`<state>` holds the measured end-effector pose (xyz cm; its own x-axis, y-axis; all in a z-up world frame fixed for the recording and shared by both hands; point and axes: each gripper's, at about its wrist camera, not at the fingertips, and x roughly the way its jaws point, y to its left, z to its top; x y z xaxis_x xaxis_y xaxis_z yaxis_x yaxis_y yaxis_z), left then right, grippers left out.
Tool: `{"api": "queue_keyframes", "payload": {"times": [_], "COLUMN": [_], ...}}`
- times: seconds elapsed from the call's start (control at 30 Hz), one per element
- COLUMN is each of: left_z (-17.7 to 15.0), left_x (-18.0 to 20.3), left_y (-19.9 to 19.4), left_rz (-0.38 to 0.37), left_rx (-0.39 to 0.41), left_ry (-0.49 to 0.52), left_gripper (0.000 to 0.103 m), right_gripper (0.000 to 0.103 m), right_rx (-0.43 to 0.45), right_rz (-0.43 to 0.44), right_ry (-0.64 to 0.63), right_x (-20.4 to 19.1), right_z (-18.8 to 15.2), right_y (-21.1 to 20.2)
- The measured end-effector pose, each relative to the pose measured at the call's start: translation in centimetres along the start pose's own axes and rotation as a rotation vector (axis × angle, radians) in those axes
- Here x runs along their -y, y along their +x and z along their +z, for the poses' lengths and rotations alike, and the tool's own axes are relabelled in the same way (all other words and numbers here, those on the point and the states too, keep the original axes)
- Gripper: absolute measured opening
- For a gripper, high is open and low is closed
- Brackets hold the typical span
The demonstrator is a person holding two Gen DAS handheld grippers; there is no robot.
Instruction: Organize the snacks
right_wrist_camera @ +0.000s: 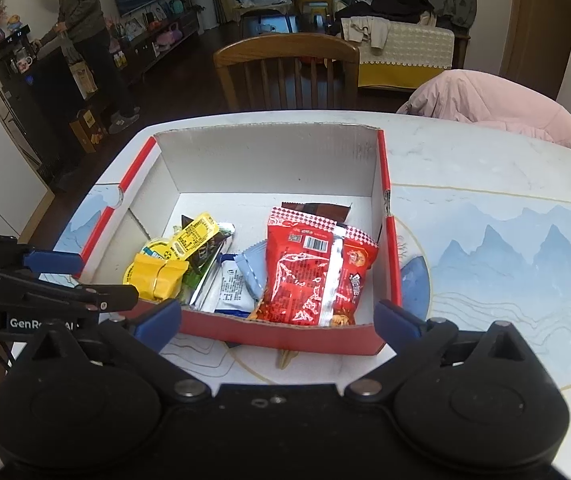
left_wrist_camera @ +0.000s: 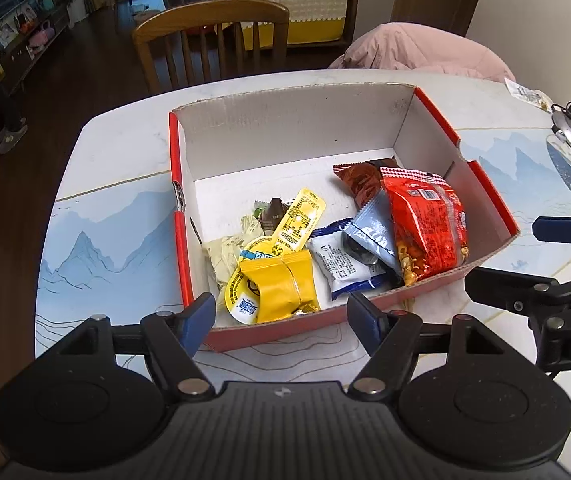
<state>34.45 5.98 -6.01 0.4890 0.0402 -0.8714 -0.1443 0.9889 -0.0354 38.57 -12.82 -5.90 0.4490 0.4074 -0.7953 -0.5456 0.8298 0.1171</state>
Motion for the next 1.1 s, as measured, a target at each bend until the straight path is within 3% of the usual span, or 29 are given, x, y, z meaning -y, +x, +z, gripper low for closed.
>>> {"api": "queue_keyframes", "payload": {"times": [0.47,1.1], "left_z": [-1.9,-3.7], "left_x": [-0.2,0.6], "left_y": [-1.6,-3.9], "left_rz": [-0.038,-0.045], "left_rx": [0.045,0.111], "left_ry": [-0.019,0.0], "left_gripper": [0.094,0.094], "right_gripper": [0.103,0.103], "right_rx": [0.047,0.103], "right_rz": [-0.006,-0.002], "right_ry": [0.048,0.051], "right_x": [0.3,-0.2], "right_z": [-2.0,-3.7], "right_y": [-1.7,-3.8]}}
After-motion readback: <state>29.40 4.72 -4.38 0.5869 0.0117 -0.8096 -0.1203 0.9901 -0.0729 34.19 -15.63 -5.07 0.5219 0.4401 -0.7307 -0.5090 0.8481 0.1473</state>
